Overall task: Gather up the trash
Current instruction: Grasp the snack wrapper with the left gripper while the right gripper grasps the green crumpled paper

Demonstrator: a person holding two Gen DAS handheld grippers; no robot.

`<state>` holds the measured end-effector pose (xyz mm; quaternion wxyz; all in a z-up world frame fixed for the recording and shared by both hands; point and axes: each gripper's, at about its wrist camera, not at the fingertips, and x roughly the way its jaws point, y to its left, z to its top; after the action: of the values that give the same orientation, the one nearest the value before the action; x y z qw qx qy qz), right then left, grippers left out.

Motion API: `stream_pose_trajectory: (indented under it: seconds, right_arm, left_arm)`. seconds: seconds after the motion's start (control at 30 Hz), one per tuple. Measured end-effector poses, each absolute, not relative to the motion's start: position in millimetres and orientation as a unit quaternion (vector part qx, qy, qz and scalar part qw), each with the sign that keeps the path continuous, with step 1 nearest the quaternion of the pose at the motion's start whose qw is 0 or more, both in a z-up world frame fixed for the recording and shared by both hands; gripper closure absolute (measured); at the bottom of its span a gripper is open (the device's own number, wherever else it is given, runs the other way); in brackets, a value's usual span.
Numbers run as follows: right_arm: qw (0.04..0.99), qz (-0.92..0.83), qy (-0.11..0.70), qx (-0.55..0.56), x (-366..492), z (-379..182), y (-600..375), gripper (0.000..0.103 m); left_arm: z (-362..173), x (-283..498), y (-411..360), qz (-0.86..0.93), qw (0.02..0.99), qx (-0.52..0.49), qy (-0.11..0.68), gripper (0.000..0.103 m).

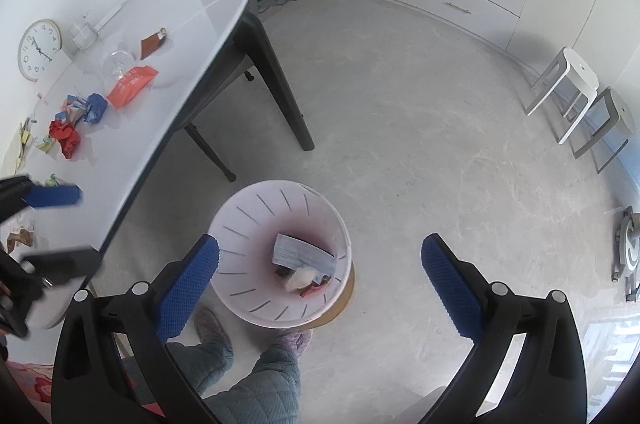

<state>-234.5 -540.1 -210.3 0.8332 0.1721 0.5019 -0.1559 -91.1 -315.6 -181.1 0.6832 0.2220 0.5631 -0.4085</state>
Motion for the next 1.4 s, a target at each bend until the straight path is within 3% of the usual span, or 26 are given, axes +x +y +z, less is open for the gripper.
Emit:
stream_pose_trajectory:
  seconds: [0.3,0.53,0.87,1.03,1.23,1.33,1.4]
  right_arm:
    - [0.867,-0.076,0.479,0.112,-178.6,-169.2,-469.3,0.002]
    - [0.883,-0.005,0.465,0.072,-123.9,-143.2,-382.8,0.002]
    - [0.872,0.08,0.479,0.06,-66.1,-139.8,-267.8,0.002]
    - [0.865,0.078,0.493,0.047,-58.1,-143.6,-239.8,0.002]
    - [0.852,0.06,0.517,0.057,-57.6,-155.1,-236.0,0.002]
    - [0.846,0.05,0.528,0.055,-56.6,-161.9,-235.7,0.002]
    - [0.842,0.046,0.534,0.061,-54.4,-166.1,-235.3,0.002]
  left_arm:
    - [-112.1,-66.5,-192.5,-0.306,0.775,0.195,0.518,0.008]
    - [-106.7,-30.5,-57.8,-0.187,0.807,0.171,0.533,0.008]
    - [-162.1,14.2,68.2,-0.099,0.786,0.005,0.61,0.008]
    - [-204.9,38.3,87.7,-0.075,0.747,-0.074,0.657,0.008]
    - [-231.6,54.0,82.1,-0.063,0.73,-0.064,0.677,0.008]
    - [-233.9,53.9,76.5,-0.074,0.734,-0.056,0.673,0.033]
    - [-231.8,53.7,73.8,-0.082,0.738,-0.054,0.668,0.039]
